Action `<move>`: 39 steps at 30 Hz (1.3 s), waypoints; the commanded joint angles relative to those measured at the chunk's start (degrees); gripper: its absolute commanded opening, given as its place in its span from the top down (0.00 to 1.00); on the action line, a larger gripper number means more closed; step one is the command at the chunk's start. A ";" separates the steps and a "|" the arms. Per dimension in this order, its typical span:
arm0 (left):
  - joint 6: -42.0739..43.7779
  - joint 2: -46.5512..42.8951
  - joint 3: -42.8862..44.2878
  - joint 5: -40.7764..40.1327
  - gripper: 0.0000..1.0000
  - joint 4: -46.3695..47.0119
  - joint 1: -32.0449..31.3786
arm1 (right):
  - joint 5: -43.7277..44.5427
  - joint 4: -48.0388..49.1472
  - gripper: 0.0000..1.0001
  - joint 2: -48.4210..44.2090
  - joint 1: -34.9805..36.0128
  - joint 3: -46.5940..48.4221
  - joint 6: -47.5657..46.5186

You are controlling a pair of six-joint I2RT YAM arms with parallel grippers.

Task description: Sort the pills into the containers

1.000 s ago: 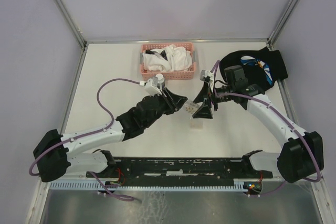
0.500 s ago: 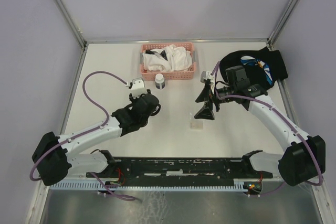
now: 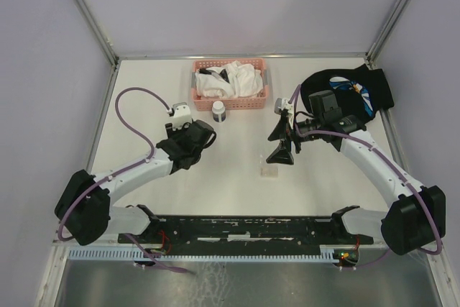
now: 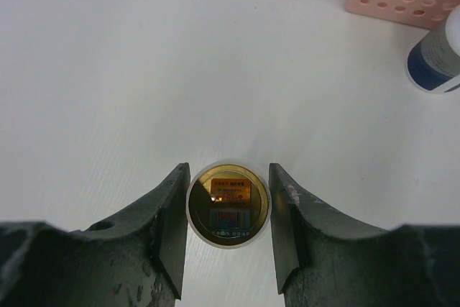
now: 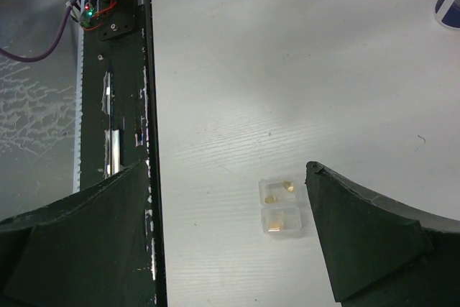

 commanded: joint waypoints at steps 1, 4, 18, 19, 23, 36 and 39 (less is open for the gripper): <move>1.17 2.06 2.57 -3.87 0.81 0.18 1.02 | -0.19 0.48 0.01 -0.60 -0.04 2.44 -0.93; 0.80 3.45 2.65 -3.29 0.81 0.27 1.53 | -0.22 0.47 0.01 -0.56 -0.05 2.40 -0.94; -3.84 2.63 1.83 -1.74 0.54 -2.57 2.03 | -0.15 0.32 0.01 -0.33 0.05 2.40 -1.02; -4.19 2.18 1.64 -1.60 0.51 -2.80 2.03 | -0.11 0.32 0.01 -0.34 0.01 2.40 -1.00; -4.99 0.03 0.81 -1.01 0.41 -3.32 2.06 | -0.15 0.30 0.01 -0.28 -0.04 2.40 -1.01; -3.02 -8.12 0.41 6.80 0.34 -4.40 2.06 | -0.07 0.36 0.01 -0.25 -0.31 2.40 -1.14; -0.19 -12.51 0.34 12.29 0.34 -3.35 2.04 | 0.22 0.53 0.01 -0.16 -0.30 2.31 -1.10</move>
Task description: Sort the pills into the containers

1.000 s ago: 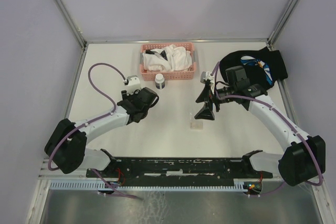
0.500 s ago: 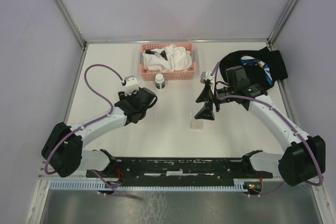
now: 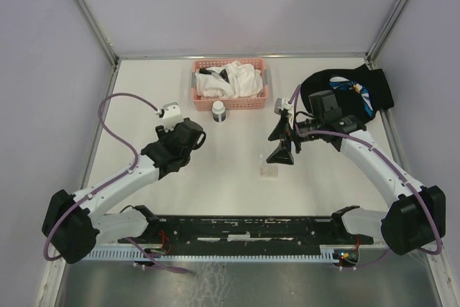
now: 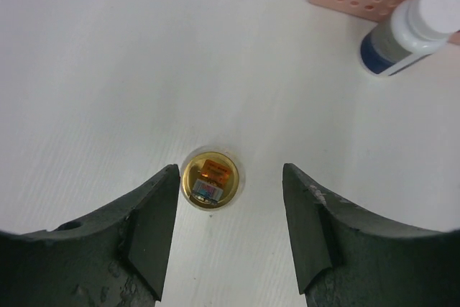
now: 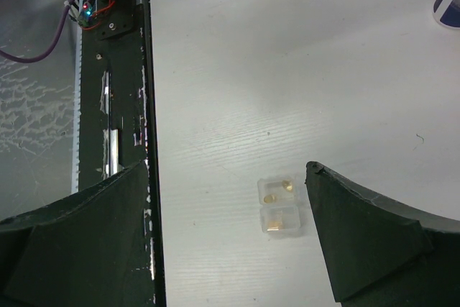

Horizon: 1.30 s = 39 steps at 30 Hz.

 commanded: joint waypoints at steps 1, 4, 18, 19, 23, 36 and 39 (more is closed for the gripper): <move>3.33 -7.54 0.26 8.29 0.34 2.71 0.31 | 0.21 0.71 0.01 -0.16 -0.30 2.26 -0.76; 7.68 -13.52 -2.63 18.95 0.32 8.95 0.26 | 0.55 1.52 0.01 -0.08 -0.27 1.90 -0.41; 8.05 -15.20 -14.69 55.63 0.26 43.75 0.26 | 2.49 -5.88 0.01 1.50 -1.33 -0.58 -19.36; 8.28 -13.18 -14.75 56.75 0.26 44.87 0.26 | 3.45 -7.96 0.01 1.17 -1.34 -1.31 -25.11; 8.76 -7.87 -14.57 59.12 0.26 48.82 0.22 | 9.78 -9.17 0.01 1.13 -1.44 -4.13 -34.66; 15.22 7.31 -10.92 68.49 0.25 55.69 0.31 | 9.57 -16.80 0.09 18.49 -2.86 6.15 -16.78; 17.82 8.47 -10.64 69.17 0.25 56.72 0.32 | 11.02 -15.29 0.11 20.65 -3.67 6.43 -12.39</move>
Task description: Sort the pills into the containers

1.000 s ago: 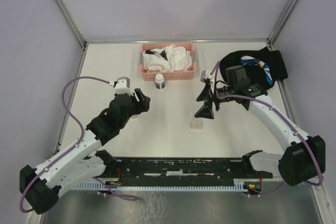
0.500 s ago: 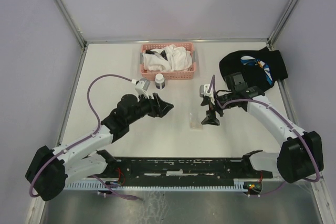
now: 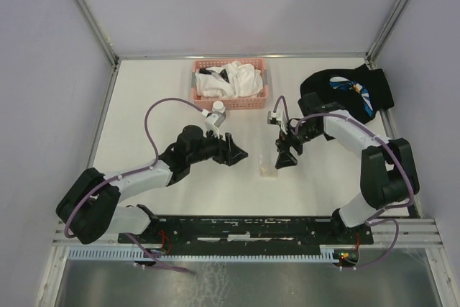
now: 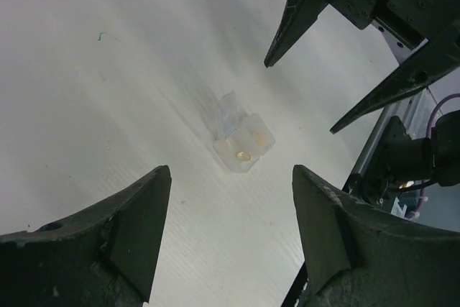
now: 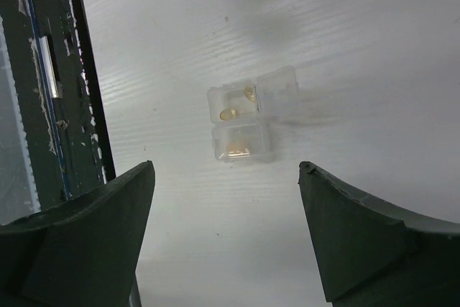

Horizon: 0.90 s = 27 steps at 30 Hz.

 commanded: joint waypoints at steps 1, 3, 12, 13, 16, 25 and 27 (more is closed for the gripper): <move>7.15 0.94 2.89 3.74 0.25 5.93 0.14 | 1.46 0.15 0.11 2.16 -1.27 2.43 9.19; 7.86 1.24 2.68 3.51 0.25 7.14 0.19 | 2.71 0.79 0.12 2.11 -1.60 2.20 9.57; 2.57 3.83 2.99 1.93 0.29 8.82 0.40 | -0.47 7.54 0.10 -12.95 -1.70 -10.98 -17.73; 1.69 4.05 3.03 1.97 0.29 9.32 0.56 | -0.55 8.27 0.11 -14.39 -1.66 -11.78 -19.38; -0.25 4.46 4.09 2.87 0.29 9.25 1.38 | -1.05 7.67 0.11 -16.47 -1.55 -12.43 -22.15; -2.12 9.19 6.12 6.21 0.29 8.65 3.94 | -3.86 6.81 0.21 -17.81 1.19 -14.48 -29.12; -3.36 11.22 6.95 6.45 0.34 8.46 4.63 | -2.44 7.77 0.27 -17.48 2.28 -14.79 -28.53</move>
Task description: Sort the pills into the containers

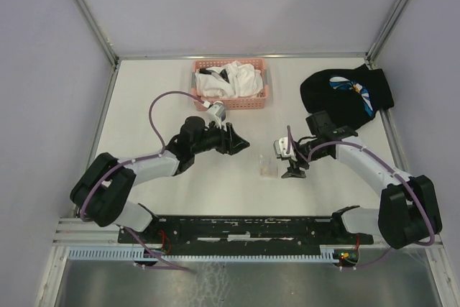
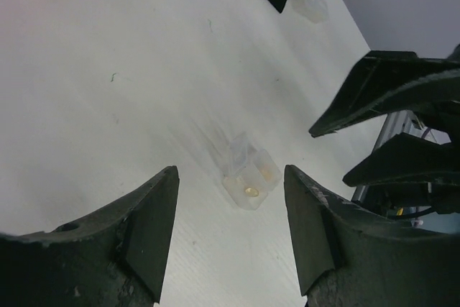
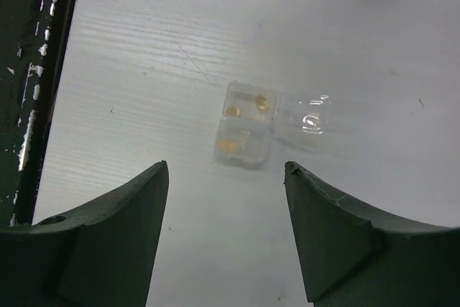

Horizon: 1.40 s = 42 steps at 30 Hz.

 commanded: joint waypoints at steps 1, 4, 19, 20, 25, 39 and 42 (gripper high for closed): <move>-3.98 4.03 3.03 2.14 0.35 1.84 1.71 | 0.51 2.70 0.29 -0.80 2.37 -0.15 -2.22; -4.59 5.91 3.98 1.92 0.38 1.99 1.82 | 4.26 3.67 0.32 0.77 3.40 0.30 -0.90; -6.59 13.90 5.38 6.90 0.45 9.21 1.84 | 9.62 4.39 0.35 6.95 4.42 3.53 7.46; -6.30 13.92 5.22 7.29 0.45 9.74 1.81 | 10.19 4.37 0.35 7.41 4.36 3.73 7.71; -6.37 15.38 5.33 7.80 0.45 10.96 1.82 | 10.35 4.51 0.36 9.64 4.37 4.82 10.80; -7.98 20.21 7.21 6.98 0.50 10.93 1.76 | 9.44 6.22 0.37 14.85 4.71 8.28 23.44; -8.44 21.27 7.76 7.71 0.51 10.92 1.74 | 10.02 6.06 0.36 15.95 4.73 9.35 25.65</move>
